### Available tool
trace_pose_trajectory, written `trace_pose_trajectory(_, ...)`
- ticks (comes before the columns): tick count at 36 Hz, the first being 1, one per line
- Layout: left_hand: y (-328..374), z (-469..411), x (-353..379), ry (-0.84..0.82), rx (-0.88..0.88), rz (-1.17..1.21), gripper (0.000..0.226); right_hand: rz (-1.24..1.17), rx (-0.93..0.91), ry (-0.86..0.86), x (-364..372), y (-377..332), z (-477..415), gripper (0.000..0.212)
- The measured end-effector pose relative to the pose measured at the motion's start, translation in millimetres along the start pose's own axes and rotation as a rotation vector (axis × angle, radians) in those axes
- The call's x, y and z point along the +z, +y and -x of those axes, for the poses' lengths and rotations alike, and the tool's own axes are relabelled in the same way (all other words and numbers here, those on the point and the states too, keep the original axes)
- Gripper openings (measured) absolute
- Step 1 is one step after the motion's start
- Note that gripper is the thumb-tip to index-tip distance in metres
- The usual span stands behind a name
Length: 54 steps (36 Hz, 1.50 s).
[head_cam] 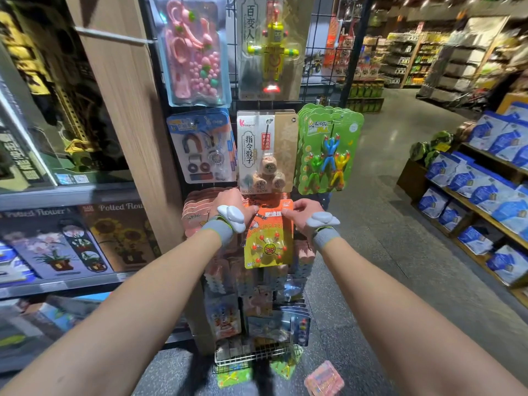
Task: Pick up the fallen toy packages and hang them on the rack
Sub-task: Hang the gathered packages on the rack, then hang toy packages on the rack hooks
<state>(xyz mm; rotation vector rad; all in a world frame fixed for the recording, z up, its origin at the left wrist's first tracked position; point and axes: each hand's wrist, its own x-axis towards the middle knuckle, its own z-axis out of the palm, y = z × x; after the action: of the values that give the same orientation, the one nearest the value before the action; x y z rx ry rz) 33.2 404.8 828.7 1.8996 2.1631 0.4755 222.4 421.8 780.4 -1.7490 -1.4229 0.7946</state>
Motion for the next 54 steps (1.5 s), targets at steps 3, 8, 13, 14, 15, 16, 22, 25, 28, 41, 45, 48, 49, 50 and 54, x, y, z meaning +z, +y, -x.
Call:
trace_pose_trajectory(3, -3.2, -2.9, 1.6, -0.003, 0.023, -0.012, 0.042, 0.038, 0.012, -0.003, 1.6, 0.2, 1.1, 0.022)
trace_pose_trajectory(8, -4.1, -4.2, 0.6, -0.004, 0.041, -0.076, 0.038, 0.045, 0.069, -0.025, 2.6, -1.6, 4.8, 0.034)
trace_pose_trajectory(13, -4.0, -6.0, 0.3, 0.010, 0.090, -0.132, 0.039, -0.002, -0.005, -0.153, 11.6, 0.2, 12.8, 0.018)
trace_pose_trajectory(14, -3.8, -5.1, -0.2, 0.006, 0.099, -0.141, 0.038, -0.008, -0.009, -0.194, 14.2, -0.7, 15.5, 0.019)
trace_pose_trajectory(15, -3.8, -4.8, -1.3, 0.006, 0.109, -0.150, 0.038, -0.008, -0.012, -0.227, 17.2, -3.6, 18.4, 0.020)
trace_pose_trajectory(16, -3.3, -3.9, -2.2, 0.007, 0.114, -0.158, 0.038, -0.003, -0.021, -0.257, 20.4, -5.1, 20.9, 0.019)
trace_pose_trajectory(22, -2.9, 4.2, -4.4, 0.028, 0.119, -0.154, 0.044, 0.094, -0.118, -0.246, 34.7, -9.4, 26.7, 0.013)
trace_pose_trajectory(25, -5.3, 10.0, -3.0, 0.062, 0.130, -0.138, 0.039, 0.135, -0.118, -0.255, 32.1, -11.2, 27.4, 0.015)
trace_pose_trajectory(28, -15.3, 17.2, -2.6, 0.083, 0.097, -0.104, 0.035, 0.155, -0.123, -0.246, 32.6, -9.6, 28.2, 0.016)
trace_pose_trajectory(41, -48.2, 86.6, 19.9, -0.244, 0.088, -0.117, 0.041, 0.185, -0.042, -0.210, 29.1, 19.5, 92.7, 0.023)
trace_pose_trajectory(45, -65.3, 120.5, 55.6, -0.391, 0.116, -0.130, 0.043, 0.203, 0.049, -0.259, 38.4, 54.0, 135.9, 0.037)
trace_pose_trajectory(48, -74.9, 146.9, 87.8, -0.514, 0.124, -0.157, 0.041, 0.202, 0.129, -0.314, 51.2, 90.8, 163.9, 0.038)
trace_pose_trajectory(49, -76.8, 151.6, 92.5, -0.531, 0.127, -0.159, 0.040, 0.198, 0.135, -0.323, 54.1, 97.8, 168.4, 0.037)
trace_pose_trajectory(50, -79.0, 167.3, 108.6, -0.584, 0.112, -0.161, 0.039, 0.204, 0.184, -0.341, 57.4, 119.5, 183.8, 0.037)
trace_pose_trajectory(54, -88.3, 192.4, 142.4, -0.662, 0.119, -0.139, 0.038, 0.196, 0.251, -0.385, 64.0, 162.1, 206.4, 0.041)
